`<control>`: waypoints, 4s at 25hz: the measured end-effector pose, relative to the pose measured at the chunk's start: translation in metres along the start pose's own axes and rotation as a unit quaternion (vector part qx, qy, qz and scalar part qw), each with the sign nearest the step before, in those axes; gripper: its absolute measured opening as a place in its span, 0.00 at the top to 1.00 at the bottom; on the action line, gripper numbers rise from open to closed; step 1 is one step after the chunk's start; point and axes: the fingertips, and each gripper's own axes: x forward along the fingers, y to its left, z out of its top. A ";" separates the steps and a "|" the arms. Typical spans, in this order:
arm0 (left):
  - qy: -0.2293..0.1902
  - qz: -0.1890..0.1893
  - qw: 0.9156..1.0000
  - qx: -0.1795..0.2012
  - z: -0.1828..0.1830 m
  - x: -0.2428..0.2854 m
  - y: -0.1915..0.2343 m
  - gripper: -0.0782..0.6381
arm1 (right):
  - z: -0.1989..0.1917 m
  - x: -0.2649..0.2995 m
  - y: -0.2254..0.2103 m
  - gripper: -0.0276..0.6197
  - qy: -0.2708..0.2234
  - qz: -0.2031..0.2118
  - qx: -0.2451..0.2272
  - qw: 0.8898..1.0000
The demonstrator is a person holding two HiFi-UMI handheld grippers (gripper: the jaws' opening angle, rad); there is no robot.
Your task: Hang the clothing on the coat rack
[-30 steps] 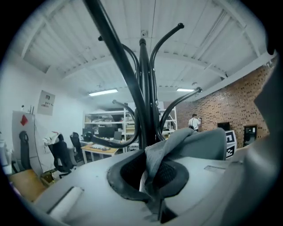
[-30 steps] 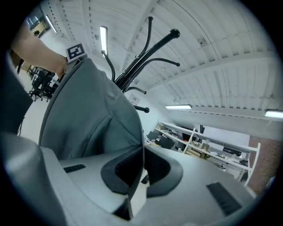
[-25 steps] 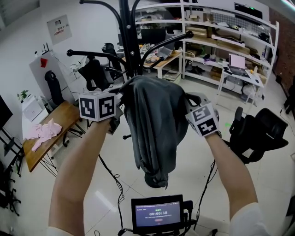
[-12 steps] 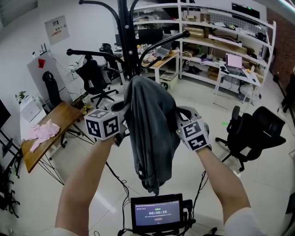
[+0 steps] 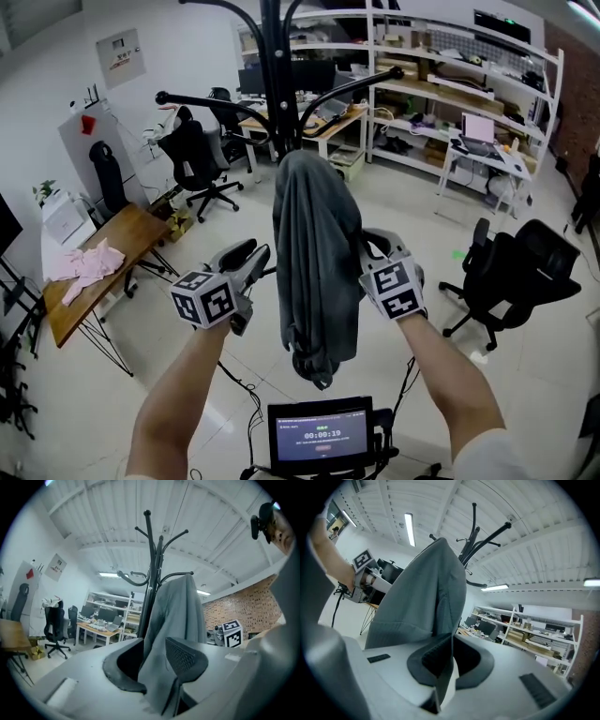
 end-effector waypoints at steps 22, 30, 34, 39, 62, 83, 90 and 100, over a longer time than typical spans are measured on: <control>-0.043 -0.072 0.995 -0.044 -0.038 -0.068 -0.069 0.68 | -0.012 -0.029 -0.003 0.88 0.025 -0.101 0.004 0.995; -0.044 -0.084 0.994 -0.052 -0.037 -0.074 -0.076 0.68 | -0.004 -0.052 0.008 0.88 0.019 -0.108 0.021 0.994; -0.043 -0.084 0.994 -0.057 -0.040 -0.077 -0.079 0.68 | -0.004 -0.063 0.013 0.88 0.015 -0.110 0.026 0.993; -0.044 -0.084 0.994 -0.059 -0.040 -0.080 -0.082 0.68 | -0.003 -0.074 0.021 0.88 0.010 -0.108 0.035 0.993; -0.041 -0.100 0.992 -0.063 -0.045 -0.099 -0.101 0.75 | 0.009 -0.114 0.075 0.88 -0.009 -0.060 0.124 0.990; -0.032 -0.140 0.988 -0.053 -0.045 -0.118 -0.123 0.89 | 0.032 -0.144 0.134 0.95 -0.039 0.005 0.166 0.985; -0.026 -0.138 0.989 -0.048 -0.043 -0.127 -0.122 0.89 | 0.036 -0.147 0.142 0.95 -0.034 0.002 0.188 0.982; -0.024 -0.137 0.989 -0.045 -0.041 -0.140 -0.131 0.89 | 0.038 -0.164 0.147 0.95 -0.028 0.000 0.197 0.980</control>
